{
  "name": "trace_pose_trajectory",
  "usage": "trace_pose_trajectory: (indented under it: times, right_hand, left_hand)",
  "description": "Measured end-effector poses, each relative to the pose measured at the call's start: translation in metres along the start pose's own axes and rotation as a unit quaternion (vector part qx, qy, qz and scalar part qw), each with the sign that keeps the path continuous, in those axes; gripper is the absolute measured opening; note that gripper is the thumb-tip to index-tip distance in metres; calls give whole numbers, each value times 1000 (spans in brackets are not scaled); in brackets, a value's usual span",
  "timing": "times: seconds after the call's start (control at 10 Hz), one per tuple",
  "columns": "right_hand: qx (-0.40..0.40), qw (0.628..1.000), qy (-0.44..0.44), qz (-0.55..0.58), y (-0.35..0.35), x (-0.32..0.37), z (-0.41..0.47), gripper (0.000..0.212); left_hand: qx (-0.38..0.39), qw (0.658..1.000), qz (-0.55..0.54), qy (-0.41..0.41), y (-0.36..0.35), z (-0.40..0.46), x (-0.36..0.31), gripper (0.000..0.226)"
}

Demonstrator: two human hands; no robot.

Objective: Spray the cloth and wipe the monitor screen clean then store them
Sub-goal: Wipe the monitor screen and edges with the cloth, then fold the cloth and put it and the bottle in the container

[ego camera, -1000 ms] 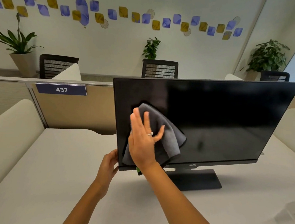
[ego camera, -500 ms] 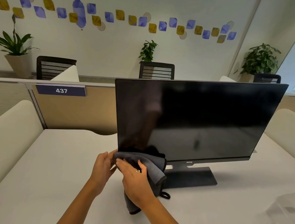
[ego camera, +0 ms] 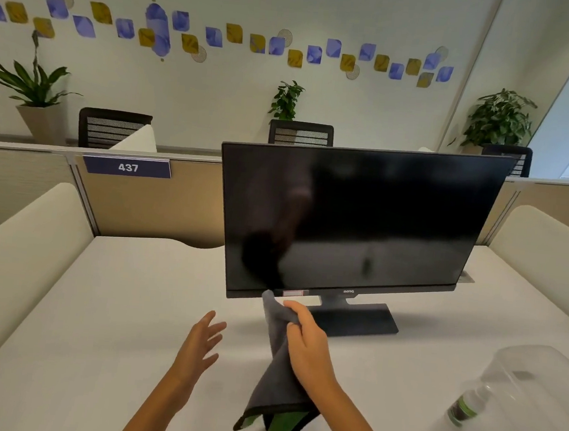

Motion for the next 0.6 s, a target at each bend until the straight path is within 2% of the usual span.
trace_pose_trajectory:
  times: [0.1, 0.2, 0.3, 0.4, 0.5, 0.6]
  right_hand:
    - [258, 890, -243, 288, 53, -15, 20, 29]
    - [378, 868, -277, 164, 73, -10, 20, 35]
    - [373, 857, -283, 215, 94, -9, 35, 34]
    - [434, 822, -285, 236, 129, -25, 53, 33]
    - [460, 809, -273, 243, 165, -47, 66, 36]
    - [475, 812, -257, 222, 181, -63, 75, 33]
  left_hand:
    - [37, 997, 29, 60, -16, -36, 14, 72]
    - [69, 994, 58, 59, -30, -55, 17, 91]
    - [87, 993, 79, 29, -48, -70, 16, 83]
    - [127, 988, 86, 7, -75, -92, 17, 66]
    - [211, 973, 93, 10, -107, -121, 20, 65]
    - [236, 964, 123, 8, -128, -142, 22, 67]
Point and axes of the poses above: each hand's wrist, its own z-axis towards the middle knuckle, its own y-axis out of the back of the hand, x = y × z, the point moved 1 cm from there along z, towards the middle knuckle, and after that the axes turned 12 degrees about -x, right-handed, at the moved point
